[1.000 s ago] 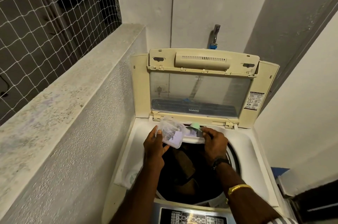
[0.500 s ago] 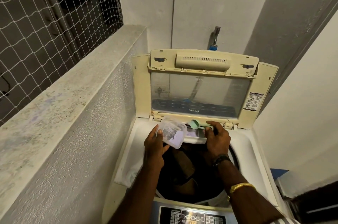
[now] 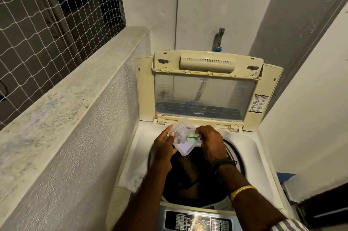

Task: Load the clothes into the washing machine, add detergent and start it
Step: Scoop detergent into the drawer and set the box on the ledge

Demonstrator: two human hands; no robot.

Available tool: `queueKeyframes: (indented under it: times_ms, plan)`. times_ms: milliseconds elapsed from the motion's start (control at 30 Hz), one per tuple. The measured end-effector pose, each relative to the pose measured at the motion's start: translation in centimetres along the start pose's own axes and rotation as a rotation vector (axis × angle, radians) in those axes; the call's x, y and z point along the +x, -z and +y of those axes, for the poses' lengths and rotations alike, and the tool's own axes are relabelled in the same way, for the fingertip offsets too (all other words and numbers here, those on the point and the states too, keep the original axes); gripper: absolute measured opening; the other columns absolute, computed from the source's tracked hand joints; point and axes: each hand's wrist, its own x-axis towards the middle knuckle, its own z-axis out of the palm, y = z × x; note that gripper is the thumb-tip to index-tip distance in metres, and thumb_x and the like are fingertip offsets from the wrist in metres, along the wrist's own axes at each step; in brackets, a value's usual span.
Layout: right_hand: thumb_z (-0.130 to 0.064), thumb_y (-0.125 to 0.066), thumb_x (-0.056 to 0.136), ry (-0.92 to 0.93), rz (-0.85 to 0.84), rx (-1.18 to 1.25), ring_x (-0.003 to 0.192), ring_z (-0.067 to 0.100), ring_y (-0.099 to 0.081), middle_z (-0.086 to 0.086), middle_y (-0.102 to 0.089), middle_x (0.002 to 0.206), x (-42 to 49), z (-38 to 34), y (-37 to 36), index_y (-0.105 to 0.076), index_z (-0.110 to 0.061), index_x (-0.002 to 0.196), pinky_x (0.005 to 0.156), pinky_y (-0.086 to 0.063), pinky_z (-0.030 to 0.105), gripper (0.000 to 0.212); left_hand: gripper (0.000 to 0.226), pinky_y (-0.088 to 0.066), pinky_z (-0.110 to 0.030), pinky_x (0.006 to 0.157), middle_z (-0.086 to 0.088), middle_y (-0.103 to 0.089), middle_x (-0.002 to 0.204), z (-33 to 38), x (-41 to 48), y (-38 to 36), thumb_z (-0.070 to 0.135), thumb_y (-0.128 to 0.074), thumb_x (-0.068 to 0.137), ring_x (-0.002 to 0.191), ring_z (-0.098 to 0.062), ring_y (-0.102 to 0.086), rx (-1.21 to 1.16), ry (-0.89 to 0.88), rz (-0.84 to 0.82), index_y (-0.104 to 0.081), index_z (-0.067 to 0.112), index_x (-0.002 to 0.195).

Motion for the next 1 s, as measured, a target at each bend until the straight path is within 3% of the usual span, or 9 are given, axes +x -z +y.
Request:
queueKeyframes:
  times_ms: [100,267,333,400,500,600,733,867,1000]
  plan:
    - [-0.024,-0.047,0.077,-0.029,-0.012,0.009,0.081,0.025,-0.063,0.006,-0.068,0.094,0.0,-0.1,-0.5,-0.070,-0.011,0.095,0.070,-0.048,0.029,0.032,0.033,-0.062,-0.042,0.074,0.002,-0.064,0.128,-0.2,0.3,-0.1,0.034,-0.058,0.097,0.105,-0.021,-0.067,0.032,-0.026,0.019,-0.060,0.036,0.131]
    - [-0.029,-0.038,0.078,-0.005,0.023,0.101,0.080,0.013,-0.055,0.003,-0.071,0.092,-0.3,-1.0,-1.2,-0.071,-0.010,0.092,0.074,-0.041,0.022,0.041,0.030,-0.061,-0.047,0.079,0.004,-0.066,0.126,-0.2,0.7,-0.4,0.039,-0.062,0.093,0.105,-0.023,-0.067,0.024,-0.043,0.023,-0.061,0.042,0.123]
    - [-0.015,-0.049,0.081,-0.027,0.042,0.115,0.079,0.008,-0.054,0.001,-0.072,0.092,-0.5,-1.0,-1.4,-0.072,-0.012,0.090,0.075,-0.043,0.020,0.025,0.031,-0.061,-0.048,0.082,0.004,-0.066,0.128,-0.2,0.9,-0.4,0.046,-0.062,0.090,0.108,-0.023,-0.067,0.070,-0.072,0.029,-0.060,0.046,0.121]
    - [-0.002,-0.056,0.083,-0.060,0.060,0.121,0.079,0.008,-0.057,-0.001,-0.073,0.090,-0.6,-0.9,-1.6,-0.073,-0.015,0.087,0.075,-0.041,0.015,0.022,0.034,-0.060,-0.049,0.083,0.004,-0.065,0.130,-0.2,1.0,-0.4,0.046,-0.062,0.091,0.109,-0.024,-0.066,0.080,-0.085,0.044,-0.060,0.041,0.124]
    - [-0.003,-0.056,0.085,-0.139,0.058,0.189,0.081,0.010,-0.063,-0.004,-0.074,0.089,-0.9,-0.7,-2.0,-0.074,-0.017,0.088,0.076,-0.043,0.012,0.023,0.037,-0.060,-0.049,0.083,0.003,-0.064,0.130,-0.1,1.1,-0.5,0.037,-0.060,0.095,0.110,-0.024,-0.065,0.068,-0.081,0.086,-0.060,0.030,0.131]
    - [-0.006,-0.055,0.084,-0.245,0.070,0.324,0.080,0.013,-0.069,-0.005,-0.075,0.084,-1.1,-0.6,-2.4,-0.075,-0.021,0.087,0.077,-0.056,0.024,0.025,0.036,-0.059,-0.050,0.084,0.004,-0.063,0.128,0.1,1.1,-0.8,0.030,-0.059,0.097,0.111,-0.025,-0.064,0.008,-0.053,0.121,-0.060,0.027,0.133]
    - [0.002,-0.053,0.087,-0.418,0.112,0.574,0.061,0.023,-0.072,0.006,-0.074,0.071,-1.5,-0.7,-2.7,-0.074,-0.013,0.083,0.065,-0.063,0.042,0.026,0.036,-0.060,-0.051,0.083,-0.003,-0.064,0.131,0.4,1.1,-1.0,0.027,-0.060,0.097,0.110,-0.028,-0.065,-0.041,-0.044,0.135,-0.060,0.025,0.133]
    - [0.006,-0.050,0.089,-0.580,0.136,0.753,0.066,0.032,-0.073,0.020,-0.074,0.079,-1.5,-0.8,-2.8,-0.073,-0.003,0.085,0.063,-0.063,0.041,0.025,0.036,-0.060,-0.051,0.081,-0.001,-0.063,0.132,0.2,0.7,-0.8,0.030,-0.059,0.097,0.112,-0.027,-0.064,-0.032,-0.030,0.119,-0.059,0.030,0.132]
    - [0.007,-0.048,0.091,-0.671,0.125,0.866,0.065,0.029,-0.072,0.026,-0.073,0.083,-1.4,-0.6,-2.6,-0.071,0.003,0.090,0.062,-0.061,0.035,0.022,0.037,-0.061,-0.048,0.079,0.000,-0.061,0.130,0.1,0.3,-0.7,0.028,-0.058,0.098,0.113,-0.028,-0.063,-0.073,-0.019,0.095,-0.057,0.028,0.135]
